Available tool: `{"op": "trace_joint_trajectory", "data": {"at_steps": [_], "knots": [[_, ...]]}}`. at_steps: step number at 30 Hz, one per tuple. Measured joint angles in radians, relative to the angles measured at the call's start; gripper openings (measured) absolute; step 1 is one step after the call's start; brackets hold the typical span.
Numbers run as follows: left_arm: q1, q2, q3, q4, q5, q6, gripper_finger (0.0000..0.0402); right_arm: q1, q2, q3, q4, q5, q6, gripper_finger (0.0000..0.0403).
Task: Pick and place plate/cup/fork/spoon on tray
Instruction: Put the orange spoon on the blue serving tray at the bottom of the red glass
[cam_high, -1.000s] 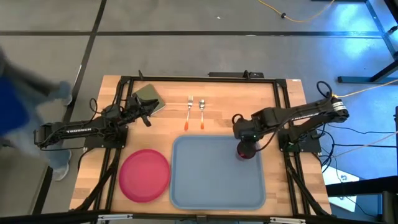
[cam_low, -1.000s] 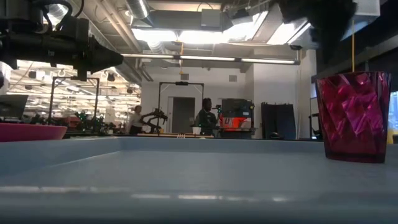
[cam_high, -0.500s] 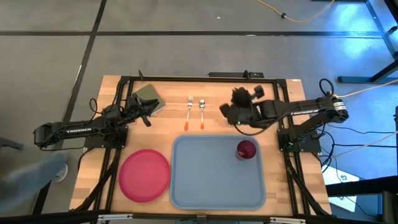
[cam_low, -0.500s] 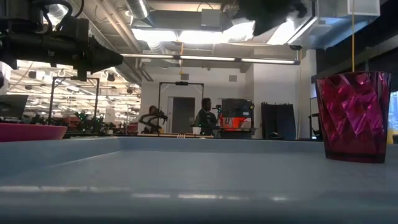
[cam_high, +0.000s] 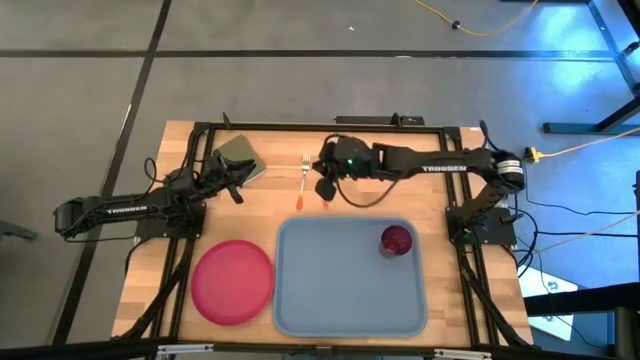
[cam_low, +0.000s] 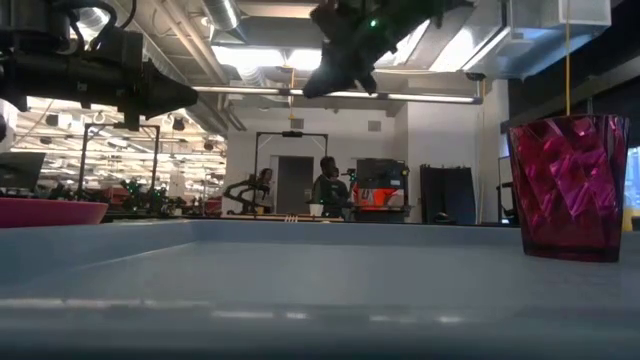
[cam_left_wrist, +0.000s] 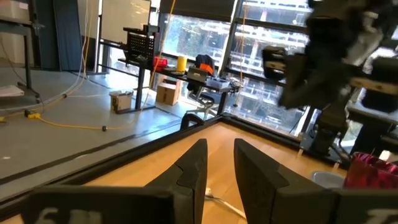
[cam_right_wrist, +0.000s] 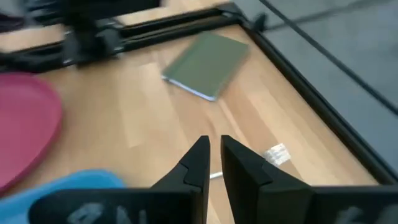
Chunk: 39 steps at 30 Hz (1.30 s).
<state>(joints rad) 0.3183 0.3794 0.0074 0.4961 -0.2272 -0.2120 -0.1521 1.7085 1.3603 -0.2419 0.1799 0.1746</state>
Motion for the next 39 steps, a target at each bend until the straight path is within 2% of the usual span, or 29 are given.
{"op": "trace_joint_trajectory", "data": {"at_steps": [7,12,25,31,39], "knots": [[0.000,0.000,0.000,-0.016,0.000,0.068,0.0073,-0.089,0.071,0.007,-0.074,0.035,0.237,0.0045],[0.000,0.000,0.000,-0.017,0.000,0.068,0.0073,-0.147,0.126,0.007,-0.174,-0.020,0.389,0.0045],[0.000,0.000,0.000,-0.017,0.000,0.067,0.0073,-0.154,0.231,0.007,-0.022,-0.051,0.396,0.0045],[0.000,0.000,0.000,-0.017,0.000,0.066,0.0073,-0.153,0.250,0.007,-0.064,-0.070,0.447,0.0045],[0.000,0.000,0.000,-0.017,0.000,0.066,0.0073,-0.151,0.264,0.007,-0.093,-0.017,0.471,0.0045]]}}
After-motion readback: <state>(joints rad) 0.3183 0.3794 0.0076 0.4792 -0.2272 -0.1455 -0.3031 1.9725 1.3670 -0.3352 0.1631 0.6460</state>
